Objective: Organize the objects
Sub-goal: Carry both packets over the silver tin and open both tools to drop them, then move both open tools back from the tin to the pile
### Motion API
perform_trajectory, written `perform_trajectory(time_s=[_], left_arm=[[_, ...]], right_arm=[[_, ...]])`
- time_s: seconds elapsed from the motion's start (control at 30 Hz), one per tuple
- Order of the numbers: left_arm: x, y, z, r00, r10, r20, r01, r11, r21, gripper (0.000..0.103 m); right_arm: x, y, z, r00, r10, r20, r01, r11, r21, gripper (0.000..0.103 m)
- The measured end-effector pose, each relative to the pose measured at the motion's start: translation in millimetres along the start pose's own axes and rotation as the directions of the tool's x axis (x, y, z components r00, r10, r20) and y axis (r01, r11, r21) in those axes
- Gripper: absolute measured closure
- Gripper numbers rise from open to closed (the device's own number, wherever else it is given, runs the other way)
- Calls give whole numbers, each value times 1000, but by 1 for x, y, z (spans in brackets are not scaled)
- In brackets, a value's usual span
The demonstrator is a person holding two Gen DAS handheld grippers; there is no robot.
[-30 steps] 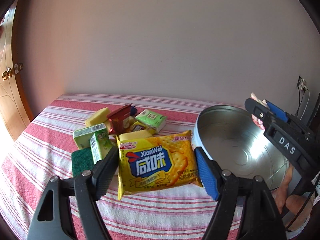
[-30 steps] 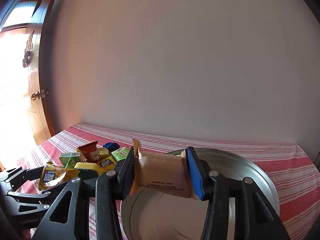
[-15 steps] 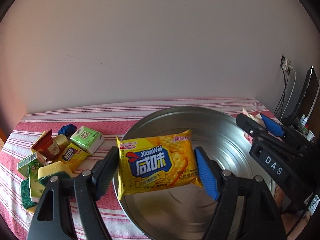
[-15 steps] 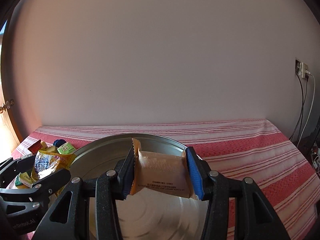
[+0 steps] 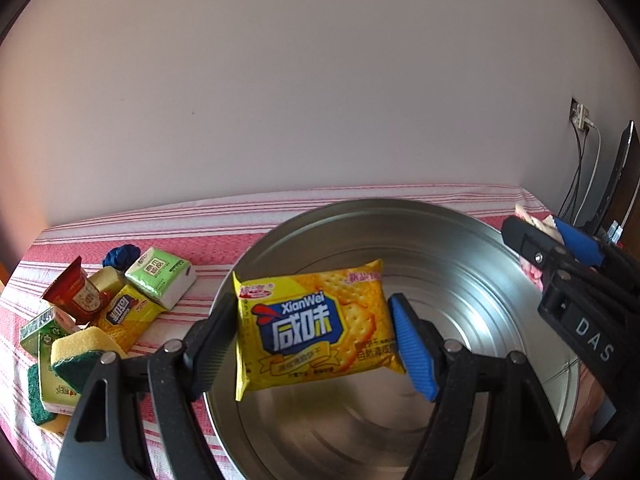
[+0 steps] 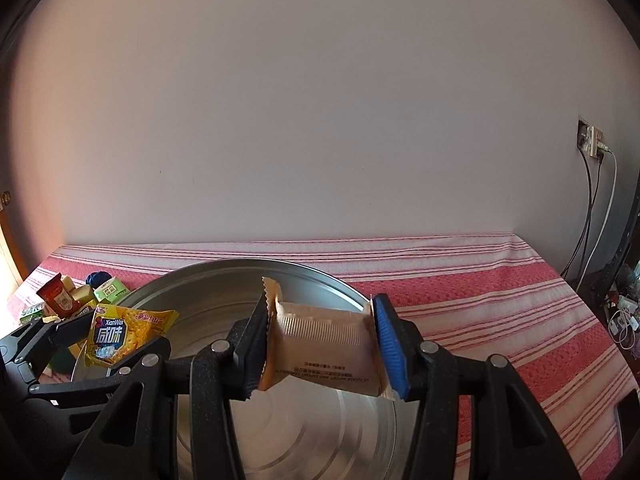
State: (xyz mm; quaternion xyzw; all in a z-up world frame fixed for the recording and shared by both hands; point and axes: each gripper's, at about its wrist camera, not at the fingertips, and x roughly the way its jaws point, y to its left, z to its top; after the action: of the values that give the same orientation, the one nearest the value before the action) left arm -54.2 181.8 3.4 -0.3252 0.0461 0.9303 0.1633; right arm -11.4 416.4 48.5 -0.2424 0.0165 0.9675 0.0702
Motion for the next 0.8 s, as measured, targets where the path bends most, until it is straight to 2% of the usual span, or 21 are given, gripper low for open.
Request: perform_trajectory(time_s=[0.13, 0.2, 0.23, 0.3, 0.37, 0.6, 0.8], left_arm=[[-3, -3, -1, 1000, 14, -9, -14, 1000, 1, 26], [-6, -3, -2, 1000, 30, 6, -30, 1000, -2, 25], [-8, -3, -2, 999, 39, 19, -39, 999, 0, 24], [-13, -3, -1, 997, 61, 53, -62, 998, 7, 11], [-20, -4, -1, 993, 77, 86, -78, 997, 4, 4], [-25, 1, -1, 982, 120, 148, -122, 993, 5, 1], [-26, 7, 0, 979, 134, 152, -133, 991, -16, 1]], right_arm=[[-4, 3, 0, 1000, 2, 1, -2, 1000, 0, 48], [-5, 3, 0, 1000, -7, 8, 7, 1000, 2, 40], [-7, 2, 0, 1000, -9, 17, 9, 1000, 5, 32], [-8, -1, 0, 999, -11, 38, 10, 1000, 17, 25], [-11, -1, -1, 999, 3, 53, -5, 1000, 30, 20], [-19, 4, -3, 993, 31, 118, -36, 999, 39, 19], [-27, 7, -5, 984, 31, 174, -40, 998, 48, 18]])
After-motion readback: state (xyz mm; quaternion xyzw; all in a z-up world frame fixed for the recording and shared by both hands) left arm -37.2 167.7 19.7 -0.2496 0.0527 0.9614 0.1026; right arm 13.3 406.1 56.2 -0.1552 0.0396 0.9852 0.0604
